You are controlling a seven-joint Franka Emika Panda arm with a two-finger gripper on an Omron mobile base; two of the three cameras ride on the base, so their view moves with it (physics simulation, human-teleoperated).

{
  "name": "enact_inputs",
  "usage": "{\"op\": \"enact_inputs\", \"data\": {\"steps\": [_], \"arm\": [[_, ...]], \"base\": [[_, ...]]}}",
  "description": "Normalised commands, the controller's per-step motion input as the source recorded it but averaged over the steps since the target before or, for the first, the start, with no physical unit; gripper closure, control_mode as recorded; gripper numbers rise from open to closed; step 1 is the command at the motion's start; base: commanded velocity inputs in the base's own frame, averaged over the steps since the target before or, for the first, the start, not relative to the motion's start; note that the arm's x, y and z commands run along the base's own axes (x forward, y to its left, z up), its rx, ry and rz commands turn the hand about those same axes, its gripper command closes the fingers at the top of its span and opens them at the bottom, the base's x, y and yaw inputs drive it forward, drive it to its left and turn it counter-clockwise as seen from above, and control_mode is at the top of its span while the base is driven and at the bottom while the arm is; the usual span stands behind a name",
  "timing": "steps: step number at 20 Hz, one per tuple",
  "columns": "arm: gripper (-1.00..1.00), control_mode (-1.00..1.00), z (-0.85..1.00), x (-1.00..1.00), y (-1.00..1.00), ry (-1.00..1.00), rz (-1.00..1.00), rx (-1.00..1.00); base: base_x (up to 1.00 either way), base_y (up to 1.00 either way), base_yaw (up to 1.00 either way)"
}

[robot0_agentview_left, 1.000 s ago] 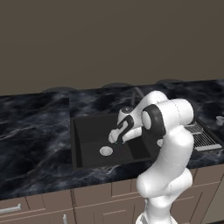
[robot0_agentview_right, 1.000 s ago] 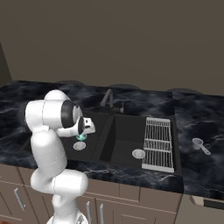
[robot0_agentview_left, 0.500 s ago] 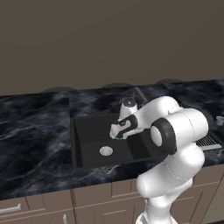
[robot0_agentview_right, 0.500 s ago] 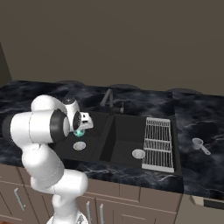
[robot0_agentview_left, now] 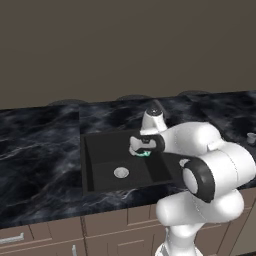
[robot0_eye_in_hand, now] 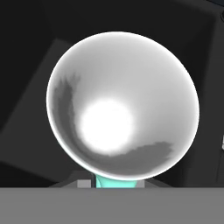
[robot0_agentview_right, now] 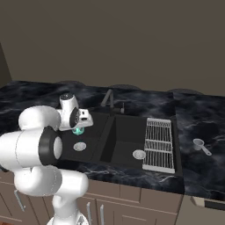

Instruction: Move any existing items from the left basin to the right basin for drying. Then move the measuring cup from the counter to the left basin of the sink for washing.

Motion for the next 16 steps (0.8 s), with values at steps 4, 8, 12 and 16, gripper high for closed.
{"op": "enact_inputs", "data": {"steps": [4, 8, 12, 16], "arm": [[1.00, -1.00, 0.32, -0.34, -0.23, 0.00, 0.00, 0.00], [1.00, -1.00, 0.32, -0.31, -0.27, 0.00, -0.01, 0.00], [1.00, -1.00, 0.36, -0.28, -0.29, 0.00, -0.02, 0.00], [1.00, -1.00, 0.35, -0.27, -0.30, 0.00, -0.02, 0.00]], "base": [[0.00, 0.00, 0.00], [0.00, 0.00, 0.00], [0.00, 0.00, 0.00], [0.00, 0.00, 0.00]]}}
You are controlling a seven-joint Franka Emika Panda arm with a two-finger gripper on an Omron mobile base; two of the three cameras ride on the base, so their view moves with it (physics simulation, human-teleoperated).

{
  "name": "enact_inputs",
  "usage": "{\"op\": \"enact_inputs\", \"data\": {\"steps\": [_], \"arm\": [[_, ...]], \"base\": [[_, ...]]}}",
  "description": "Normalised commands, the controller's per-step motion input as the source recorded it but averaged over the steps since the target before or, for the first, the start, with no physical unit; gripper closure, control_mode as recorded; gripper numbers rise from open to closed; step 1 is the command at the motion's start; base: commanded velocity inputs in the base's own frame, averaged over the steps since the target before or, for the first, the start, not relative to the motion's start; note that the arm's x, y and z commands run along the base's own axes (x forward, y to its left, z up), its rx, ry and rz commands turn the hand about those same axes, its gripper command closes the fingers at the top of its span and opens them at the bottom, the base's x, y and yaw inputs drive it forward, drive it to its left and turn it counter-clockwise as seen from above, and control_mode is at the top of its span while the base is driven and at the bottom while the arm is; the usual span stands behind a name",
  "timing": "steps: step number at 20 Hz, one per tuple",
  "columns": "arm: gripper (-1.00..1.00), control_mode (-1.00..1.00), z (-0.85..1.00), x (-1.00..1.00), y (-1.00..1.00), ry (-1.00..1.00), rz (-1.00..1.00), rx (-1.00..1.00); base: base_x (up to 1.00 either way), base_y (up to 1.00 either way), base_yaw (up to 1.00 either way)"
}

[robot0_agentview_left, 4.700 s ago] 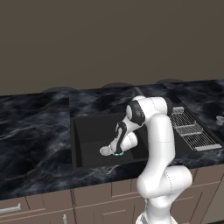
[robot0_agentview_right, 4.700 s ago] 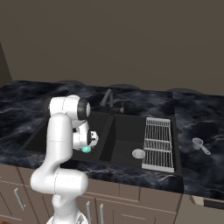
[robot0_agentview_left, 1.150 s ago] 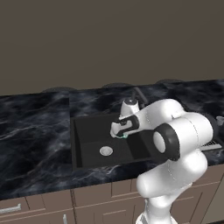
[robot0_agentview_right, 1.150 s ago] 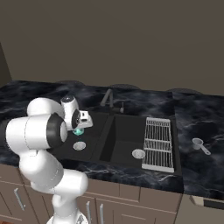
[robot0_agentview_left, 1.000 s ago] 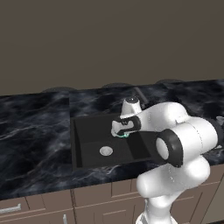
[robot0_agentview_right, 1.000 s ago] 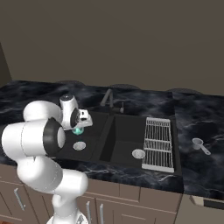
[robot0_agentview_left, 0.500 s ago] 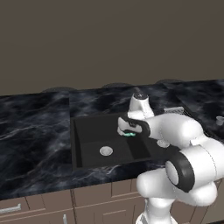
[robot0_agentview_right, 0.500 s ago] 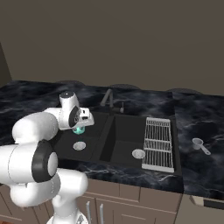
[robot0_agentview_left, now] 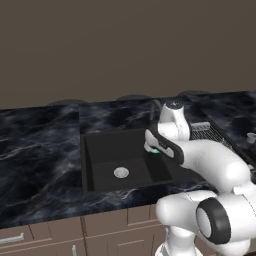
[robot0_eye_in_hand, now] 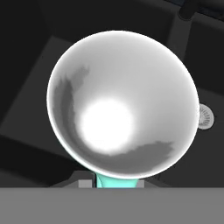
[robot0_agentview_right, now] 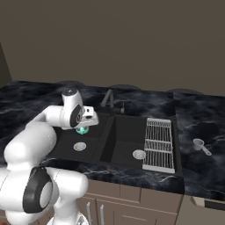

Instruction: Move any existing items from the left basin to the right basin for drying. Then move the measuring cup from the counter to the left basin of the sink for washing.

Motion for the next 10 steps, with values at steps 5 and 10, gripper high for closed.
{"op": "enact_inputs", "data": {"steps": [5, 10], "arm": [[1.00, -1.00, 0.17, -0.26, -0.33, 0.00, -0.01, 0.00], [1.00, -1.00, 0.00, -0.21, -0.38, 0.00, 0.00, 0.00]], "base": [[0.00, 0.00, 0.00], [0.00, 0.00, 0.00]]}}
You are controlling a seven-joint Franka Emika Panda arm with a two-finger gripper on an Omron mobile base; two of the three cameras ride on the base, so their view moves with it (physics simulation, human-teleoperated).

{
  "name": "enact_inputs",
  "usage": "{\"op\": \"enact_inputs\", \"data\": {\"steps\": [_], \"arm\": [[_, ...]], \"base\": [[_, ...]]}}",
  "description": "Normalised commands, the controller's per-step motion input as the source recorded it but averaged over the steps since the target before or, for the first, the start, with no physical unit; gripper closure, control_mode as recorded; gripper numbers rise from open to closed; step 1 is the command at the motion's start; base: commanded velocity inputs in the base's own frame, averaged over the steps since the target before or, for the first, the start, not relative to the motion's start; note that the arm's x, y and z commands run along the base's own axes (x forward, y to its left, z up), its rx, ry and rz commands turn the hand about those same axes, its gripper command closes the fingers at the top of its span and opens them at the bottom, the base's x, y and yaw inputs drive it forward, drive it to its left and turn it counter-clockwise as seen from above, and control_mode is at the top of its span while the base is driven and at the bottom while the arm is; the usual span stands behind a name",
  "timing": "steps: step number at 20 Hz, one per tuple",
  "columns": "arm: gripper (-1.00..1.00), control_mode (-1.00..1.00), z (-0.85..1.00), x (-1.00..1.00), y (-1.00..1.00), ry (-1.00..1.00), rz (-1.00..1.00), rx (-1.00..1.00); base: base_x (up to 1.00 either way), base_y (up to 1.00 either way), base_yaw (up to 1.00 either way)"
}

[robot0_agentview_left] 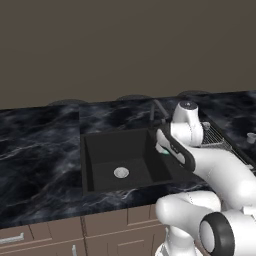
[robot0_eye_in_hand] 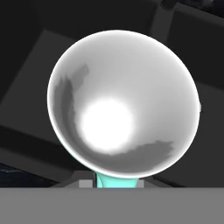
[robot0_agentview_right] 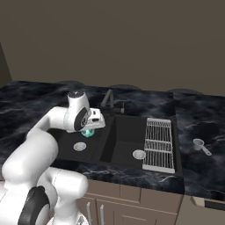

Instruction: Move any existing items from the left basin to the right basin for drying. Then move the measuring cup from the counter to the left basin of the sink for washing.

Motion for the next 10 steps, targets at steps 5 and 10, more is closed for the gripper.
{"op": "enact_inputs", "data": {"steps": [5, 10], "arm": [[1.00, -1.00, 0.00, -0.12, -0.46, 0.00, 0.00, 0.00], [1.00, -1.00, 0.00, -0.01, -0.53, 0.00, 0.00, 0.00]], "base": [[0.00, 0.00, 0.00], [0.00, 0.00, 0.00]]}}
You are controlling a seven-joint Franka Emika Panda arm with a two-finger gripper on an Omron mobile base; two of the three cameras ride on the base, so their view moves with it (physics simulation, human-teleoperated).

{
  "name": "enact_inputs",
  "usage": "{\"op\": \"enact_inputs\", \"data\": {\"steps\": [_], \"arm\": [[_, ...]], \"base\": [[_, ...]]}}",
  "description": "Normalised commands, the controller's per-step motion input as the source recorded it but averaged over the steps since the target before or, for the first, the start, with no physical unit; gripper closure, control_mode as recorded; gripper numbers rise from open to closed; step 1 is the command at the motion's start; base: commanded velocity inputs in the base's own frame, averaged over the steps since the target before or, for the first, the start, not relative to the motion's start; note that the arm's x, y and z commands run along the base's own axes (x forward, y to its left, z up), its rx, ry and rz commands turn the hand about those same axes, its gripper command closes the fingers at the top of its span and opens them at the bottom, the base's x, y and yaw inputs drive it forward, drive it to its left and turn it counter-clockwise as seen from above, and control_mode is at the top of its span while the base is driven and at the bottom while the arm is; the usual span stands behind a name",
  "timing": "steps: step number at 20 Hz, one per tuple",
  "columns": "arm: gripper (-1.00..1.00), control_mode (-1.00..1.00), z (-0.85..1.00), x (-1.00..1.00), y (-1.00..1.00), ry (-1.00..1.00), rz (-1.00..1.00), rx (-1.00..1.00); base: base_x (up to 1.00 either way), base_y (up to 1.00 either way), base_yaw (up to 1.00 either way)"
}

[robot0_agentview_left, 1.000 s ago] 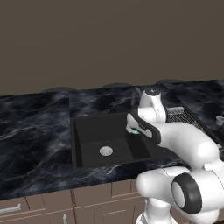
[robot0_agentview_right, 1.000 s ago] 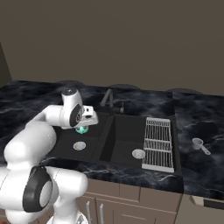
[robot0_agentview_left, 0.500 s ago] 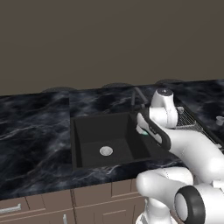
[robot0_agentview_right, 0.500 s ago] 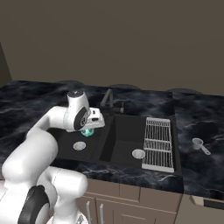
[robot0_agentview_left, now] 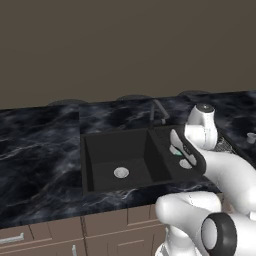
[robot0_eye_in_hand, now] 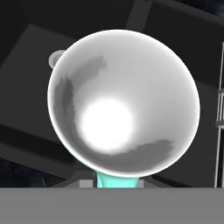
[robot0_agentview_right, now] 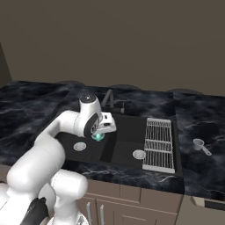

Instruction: Move any existing items from the left basin to the right basin for drying. Then move the measuring cup from the counter to the left basin of the sink for washing.

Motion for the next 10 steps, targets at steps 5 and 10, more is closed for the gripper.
{"op": "enact_inputs", "data": {"steps": [5, 10], "arm": [[1.00, -1.00, 0.00, 0.00, -0.53, 0.00, 0.00, 0.00], [1.00, -1.00, 0.00, 0.00, -0.49, 0.00, 0.00, 0.00]], "base": [[0.00, 0.00, 0.00], [0.00, 0.00, 0.00]]}}
